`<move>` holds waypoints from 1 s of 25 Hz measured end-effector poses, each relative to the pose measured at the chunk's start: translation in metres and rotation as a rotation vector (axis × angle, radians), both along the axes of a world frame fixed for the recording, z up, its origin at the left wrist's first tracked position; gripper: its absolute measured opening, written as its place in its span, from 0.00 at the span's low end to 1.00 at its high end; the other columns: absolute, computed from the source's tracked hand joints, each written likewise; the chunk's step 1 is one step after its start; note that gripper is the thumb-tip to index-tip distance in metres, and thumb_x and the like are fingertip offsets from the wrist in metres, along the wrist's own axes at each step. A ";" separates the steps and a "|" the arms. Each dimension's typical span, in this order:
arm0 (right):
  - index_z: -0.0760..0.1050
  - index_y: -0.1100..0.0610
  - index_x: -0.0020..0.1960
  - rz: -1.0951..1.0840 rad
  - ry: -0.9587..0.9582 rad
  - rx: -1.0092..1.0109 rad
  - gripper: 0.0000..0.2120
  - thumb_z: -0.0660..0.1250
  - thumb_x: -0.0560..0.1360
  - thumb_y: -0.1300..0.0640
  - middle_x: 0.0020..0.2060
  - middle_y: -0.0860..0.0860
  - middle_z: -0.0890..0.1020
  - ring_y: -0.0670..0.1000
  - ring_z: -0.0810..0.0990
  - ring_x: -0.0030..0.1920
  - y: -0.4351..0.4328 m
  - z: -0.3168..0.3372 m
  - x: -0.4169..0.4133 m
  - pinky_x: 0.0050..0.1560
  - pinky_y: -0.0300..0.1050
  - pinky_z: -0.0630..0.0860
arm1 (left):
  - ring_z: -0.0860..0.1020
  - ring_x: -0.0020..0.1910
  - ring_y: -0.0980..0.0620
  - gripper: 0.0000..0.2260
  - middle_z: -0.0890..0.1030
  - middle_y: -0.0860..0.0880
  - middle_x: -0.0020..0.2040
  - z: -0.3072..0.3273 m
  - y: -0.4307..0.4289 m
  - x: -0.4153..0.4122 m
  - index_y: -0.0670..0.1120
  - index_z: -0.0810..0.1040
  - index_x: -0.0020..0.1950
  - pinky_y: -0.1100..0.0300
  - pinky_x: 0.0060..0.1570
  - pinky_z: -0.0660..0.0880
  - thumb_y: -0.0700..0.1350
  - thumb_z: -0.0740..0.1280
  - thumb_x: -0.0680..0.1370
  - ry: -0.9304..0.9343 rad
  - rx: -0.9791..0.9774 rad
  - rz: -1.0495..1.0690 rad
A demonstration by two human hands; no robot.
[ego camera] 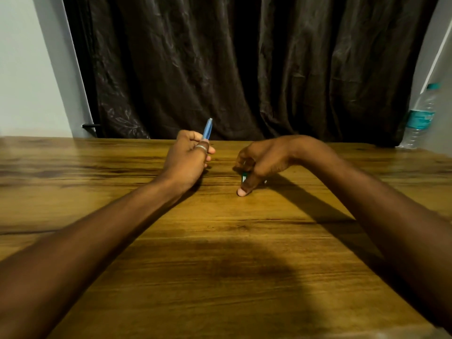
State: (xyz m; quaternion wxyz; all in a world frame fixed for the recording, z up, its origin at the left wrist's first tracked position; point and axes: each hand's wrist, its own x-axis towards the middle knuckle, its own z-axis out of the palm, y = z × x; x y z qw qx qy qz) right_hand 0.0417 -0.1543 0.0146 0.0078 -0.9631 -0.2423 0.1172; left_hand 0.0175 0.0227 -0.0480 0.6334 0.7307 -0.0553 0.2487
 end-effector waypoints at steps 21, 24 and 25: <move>0.56 0.58 0.78 0.082 -0.792 0.486 0.52 0.70 0.64 0.32 0.63 0.53 0.77 0.54 0.76 0.62 0.013 -0.037 -0.023 0.65 0.57 0.68 | 0.79 0.28 0.57 0.07 0.83 0.48 0.35 0.013 -0.004 -0.027 0.43 0.85 0.50 0.68 0.23 0.71 0.45 0.74 0.75 0.267 0.043 -0.189; 0.58 0.57 0.77 0.105 -0.818 0.453 0.52 0.70 0.64 0.31 0.65 0.54 0.76 0.53 0.75 0.62 0.015 -0.036 -0.025 0.64 0.55 0.69 | 0.81 0.33 0.54 0.07 0.85 0.44 0.41 0.013 -0.002 -0.027 0.44 0.85 0.52 0.66 0.28 0.75 0.43 0.74 0.75 0.258 0.030 -0.182; 0.59 0.56 0.77 0.100 -0.764 0.440 0.51 0.72 0.64 0.31 0.66 0.53 0.75 0.53 0.75 0.63 0.014 -0.034 -0.024 0.64 0.55 0.70 | 0.81 0.34 0.54 0.07 0.85 0.44 0.42 0.014 -0.002 -0.029 0.44 0.85 0.53 0.66 0.28 0.75 0.43 0.74 0.75 0.254 0.038 -0.173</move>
